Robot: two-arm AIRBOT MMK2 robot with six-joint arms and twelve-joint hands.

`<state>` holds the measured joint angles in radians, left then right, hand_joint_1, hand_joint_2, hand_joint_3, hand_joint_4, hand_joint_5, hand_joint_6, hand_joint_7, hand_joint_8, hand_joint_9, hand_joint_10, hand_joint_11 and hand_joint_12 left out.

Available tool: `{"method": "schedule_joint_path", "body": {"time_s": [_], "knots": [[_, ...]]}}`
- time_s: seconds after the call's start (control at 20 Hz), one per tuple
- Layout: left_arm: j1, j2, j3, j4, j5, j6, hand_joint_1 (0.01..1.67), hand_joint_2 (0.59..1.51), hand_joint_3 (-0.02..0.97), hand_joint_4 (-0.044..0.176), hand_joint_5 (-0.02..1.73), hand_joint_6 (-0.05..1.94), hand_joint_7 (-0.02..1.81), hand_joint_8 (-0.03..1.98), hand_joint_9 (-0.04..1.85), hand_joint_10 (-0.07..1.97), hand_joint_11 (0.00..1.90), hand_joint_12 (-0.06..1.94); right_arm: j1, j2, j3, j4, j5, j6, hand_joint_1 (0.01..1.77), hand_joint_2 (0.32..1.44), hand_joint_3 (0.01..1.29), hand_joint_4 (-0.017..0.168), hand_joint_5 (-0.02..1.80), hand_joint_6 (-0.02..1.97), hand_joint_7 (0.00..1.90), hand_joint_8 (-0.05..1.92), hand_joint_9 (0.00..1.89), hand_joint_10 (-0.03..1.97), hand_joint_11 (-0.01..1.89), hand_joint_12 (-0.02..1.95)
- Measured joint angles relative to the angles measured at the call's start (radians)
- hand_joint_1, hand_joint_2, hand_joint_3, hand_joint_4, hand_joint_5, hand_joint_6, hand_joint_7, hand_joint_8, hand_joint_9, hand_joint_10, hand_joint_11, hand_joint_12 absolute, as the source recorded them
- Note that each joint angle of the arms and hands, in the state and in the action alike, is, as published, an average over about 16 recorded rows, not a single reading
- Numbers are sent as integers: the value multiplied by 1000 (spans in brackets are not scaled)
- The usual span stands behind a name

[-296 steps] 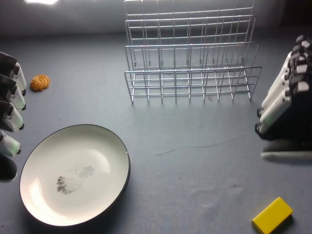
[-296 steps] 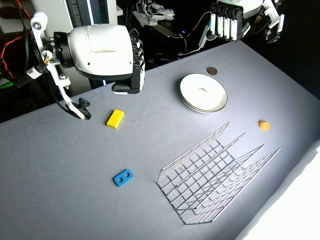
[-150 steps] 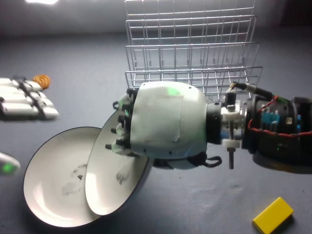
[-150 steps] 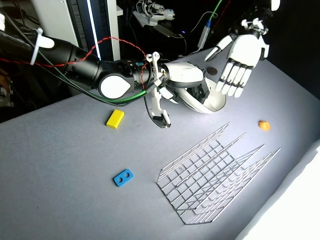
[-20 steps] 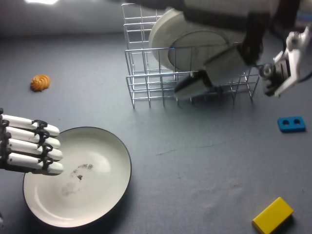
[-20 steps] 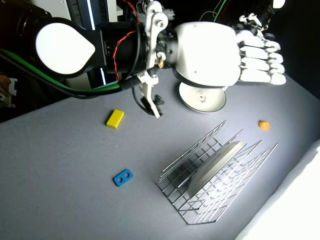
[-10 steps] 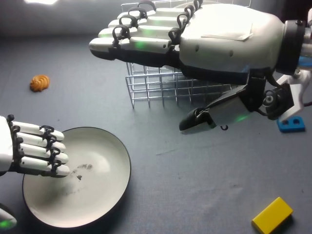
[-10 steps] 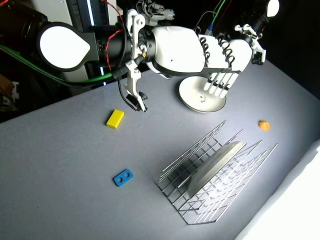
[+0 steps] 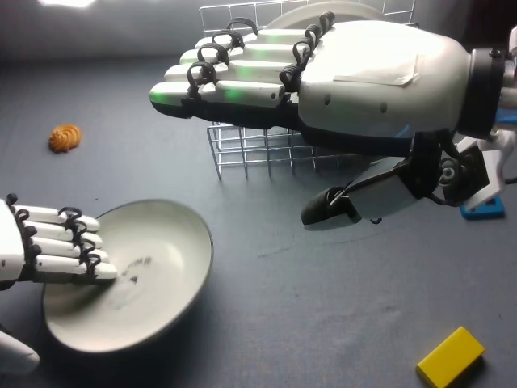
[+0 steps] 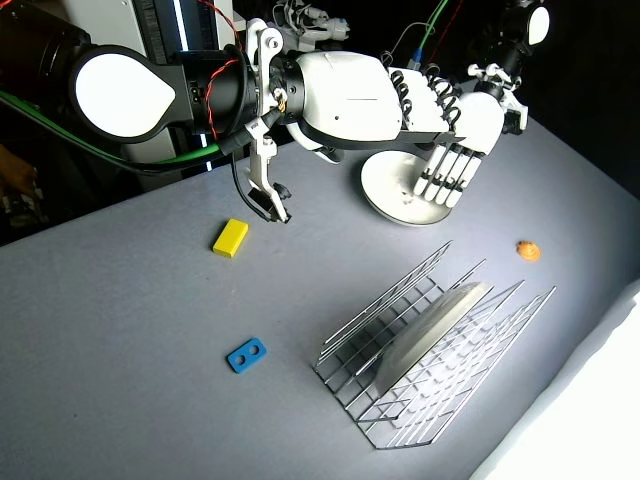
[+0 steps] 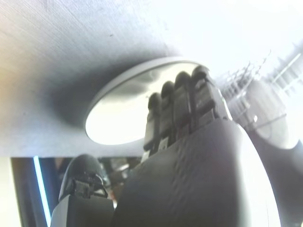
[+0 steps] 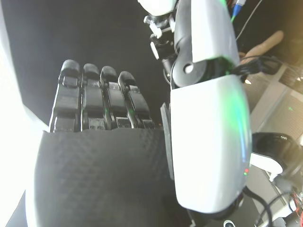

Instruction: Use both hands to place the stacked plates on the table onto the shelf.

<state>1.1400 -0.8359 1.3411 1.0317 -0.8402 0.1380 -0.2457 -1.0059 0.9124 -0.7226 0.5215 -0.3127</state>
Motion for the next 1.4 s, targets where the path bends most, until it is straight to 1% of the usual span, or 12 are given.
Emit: {"method": "schedule_joint_path", "body": {"time_s": [0.3,0.6,0.95,1.25,1.4], "knots": [[63,1,-4,-49,15,-2,22,1184,8,-6,119,-24,141,14,99,9,19,51,-35,-27,0,13,1,-129,1316,877,10,-3,21,23,22,17,21,15,34,15],[109,5,-13,-86,15,-3,22,1184,8,-8,112,-31,138,8,102,4,18,47,-76,-113,38,52,-9,-313,1327,877,11,0,20,23,21,17,22,15,40,23],[131,7,-20,-113,13,-4,22,1185,8,-8,112,-32,134,3,105,-2,18,44,-114,-277,140,136,-35,-515,1308,888,11,3,20,23,21,16,22,15,34,34],[139,7,-21,-123,10,-4,23,1182,8,-8,113,-33,131,-1,108,-5,18,43,-134,-411,241,239,-63,-625,1251,892,11,3,23,23,21,16,22,15,36,41],[141,7,-21,-125,9,-3,23,1184,8,-8,113,-33,129,-2,104,-2,18,43,-145,-464,286,282,-73,-661,1210,892,11,3,36,24,23,17,22,15,34,83]]}}
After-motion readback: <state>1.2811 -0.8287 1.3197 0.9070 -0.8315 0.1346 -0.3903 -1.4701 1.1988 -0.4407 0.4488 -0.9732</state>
